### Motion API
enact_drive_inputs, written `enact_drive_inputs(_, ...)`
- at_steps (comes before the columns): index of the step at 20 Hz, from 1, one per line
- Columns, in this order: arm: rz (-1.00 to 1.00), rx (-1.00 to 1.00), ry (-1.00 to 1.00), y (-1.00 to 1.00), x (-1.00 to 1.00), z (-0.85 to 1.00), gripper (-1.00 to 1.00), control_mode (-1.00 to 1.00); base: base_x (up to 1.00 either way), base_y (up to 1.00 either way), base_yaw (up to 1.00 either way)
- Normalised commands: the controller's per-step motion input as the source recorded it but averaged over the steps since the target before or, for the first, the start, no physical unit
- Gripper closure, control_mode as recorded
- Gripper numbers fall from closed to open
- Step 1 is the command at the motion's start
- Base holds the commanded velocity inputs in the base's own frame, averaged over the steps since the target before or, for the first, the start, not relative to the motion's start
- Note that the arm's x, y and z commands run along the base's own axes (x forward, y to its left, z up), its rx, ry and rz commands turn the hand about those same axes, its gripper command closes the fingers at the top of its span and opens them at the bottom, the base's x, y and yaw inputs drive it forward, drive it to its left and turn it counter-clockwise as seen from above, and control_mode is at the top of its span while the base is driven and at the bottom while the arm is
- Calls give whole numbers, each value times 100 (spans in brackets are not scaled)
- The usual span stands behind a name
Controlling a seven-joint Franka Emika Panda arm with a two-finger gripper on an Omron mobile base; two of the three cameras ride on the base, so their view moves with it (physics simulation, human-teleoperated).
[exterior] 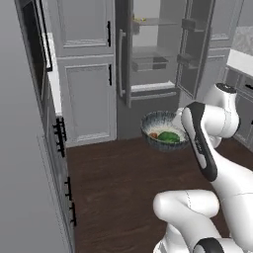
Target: Pick the chicken drumstick and broccoli from their plates and place them in the bowl. Then put the bowl in the fridge.
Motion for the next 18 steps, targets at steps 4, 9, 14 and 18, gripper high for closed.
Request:
enact_drive_inputs(4,0,0,0,0,0,0,100,100,67,-100,0)
enact_drive_inputs(9,0,0,0,0,0,0,100,100,69,-86,0)
enact_drive_inputs(14,0,0,0,0,0,0,100,100,92,-73,8)
enact_drive_inputs(18,0,0,0,0,0,0,100,100,100,-67,23)
